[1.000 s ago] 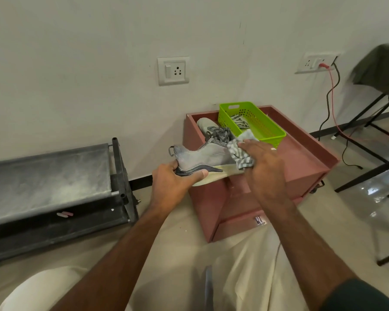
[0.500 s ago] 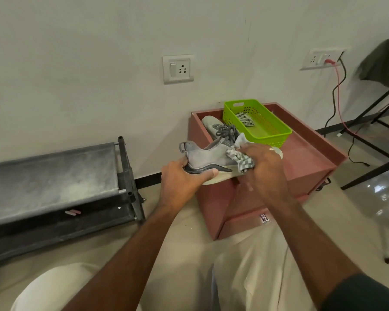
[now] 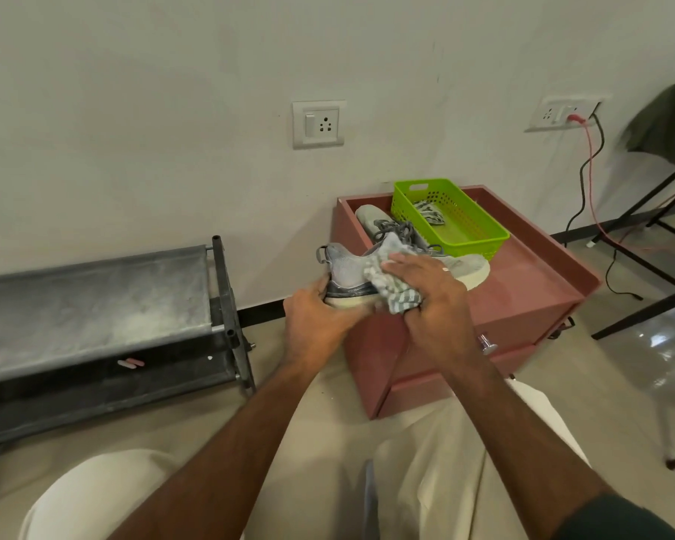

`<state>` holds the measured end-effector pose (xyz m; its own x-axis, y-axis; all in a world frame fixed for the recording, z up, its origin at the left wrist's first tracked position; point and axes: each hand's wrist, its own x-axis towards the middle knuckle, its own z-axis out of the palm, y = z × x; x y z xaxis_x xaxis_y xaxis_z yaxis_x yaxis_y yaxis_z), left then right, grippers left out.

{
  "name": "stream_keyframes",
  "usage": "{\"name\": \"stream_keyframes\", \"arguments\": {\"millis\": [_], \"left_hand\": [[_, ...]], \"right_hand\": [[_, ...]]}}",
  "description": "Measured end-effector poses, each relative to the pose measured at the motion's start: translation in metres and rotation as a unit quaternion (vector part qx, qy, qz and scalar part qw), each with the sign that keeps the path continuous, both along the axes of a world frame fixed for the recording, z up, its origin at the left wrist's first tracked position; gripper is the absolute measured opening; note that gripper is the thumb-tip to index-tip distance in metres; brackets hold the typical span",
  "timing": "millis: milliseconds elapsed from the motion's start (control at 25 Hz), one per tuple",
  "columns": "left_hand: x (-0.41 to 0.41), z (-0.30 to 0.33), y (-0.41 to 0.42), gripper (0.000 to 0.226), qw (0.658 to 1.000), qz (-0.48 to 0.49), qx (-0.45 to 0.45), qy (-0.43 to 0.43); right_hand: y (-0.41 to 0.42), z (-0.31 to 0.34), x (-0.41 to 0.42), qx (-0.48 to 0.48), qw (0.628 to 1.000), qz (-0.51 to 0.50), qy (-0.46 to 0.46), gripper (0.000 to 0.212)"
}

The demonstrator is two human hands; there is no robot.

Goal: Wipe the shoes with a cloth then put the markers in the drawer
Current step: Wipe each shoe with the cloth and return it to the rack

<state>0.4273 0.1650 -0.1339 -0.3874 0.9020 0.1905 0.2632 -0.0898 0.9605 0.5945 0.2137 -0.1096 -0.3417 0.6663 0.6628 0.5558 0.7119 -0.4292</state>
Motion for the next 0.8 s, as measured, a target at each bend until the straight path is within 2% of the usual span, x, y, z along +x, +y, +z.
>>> {"name": "stream_keyframes", "arguments": {"millis": [160,240,320,360,480,560,640,720,800], "left_hand": [[0.001,-0.003,0.006,0.041,0.999,0.037,0.017,0.029],[-0.002,-0.008,0.008,0.025,0.996,0.022,0.036,0.084],[-0.006,-0.008,0.007,0.024,0.984,0.021,0.050,0.171],[-0.007,-0.008,0.009,0.023,0.982,0.024,0.050,0.182],[-0.008,-0.009,0.015,0.018,0.996,0.007,0.038,0.082],[-0.005,-0.004,0.014,0.033,1.000,-0.002,0.022,0.000],[-0.003,-0.004,0.013,0.044,1.000,-0.005,0.018,-0.017],[-0.004,-0.005,0.011,0.046,1.000,-0.011,0.019,-0.007],[-0.006,-0.004,0.012,0.044,1.000,-0.014,0.016,-0.011]], "right_hand": [[-0.002,0.003,-0.021,0.011,0.996,0.074,-0.047,0.042],[0.003,0.004,-0.025,0.016,0.990,0.124,-0.065,0.038],[0.007,0.004,-0.030,0.023,0.979,0.188,-0.082,0.032],[0.007,0.002,-0.032,0.027,0.976,0.198,-0.088,0.031],[0.007,0.000,-0.029,0.048,0.986,0.137,-0.078,0.030],[0.015,-0.001,-0.013,0.014,0.997,0.015,-0.069,0.027],[0.029,0.004,0.017,-0.042,0.992,-0.096,-0.073,0.024],[0.028,0.006,0.038,-0.040,0.992,-0.120,-0.014,0.030],[0.014,0.012,0.025,-0.019,0.997,-0.065,0.049,0.038]]}}
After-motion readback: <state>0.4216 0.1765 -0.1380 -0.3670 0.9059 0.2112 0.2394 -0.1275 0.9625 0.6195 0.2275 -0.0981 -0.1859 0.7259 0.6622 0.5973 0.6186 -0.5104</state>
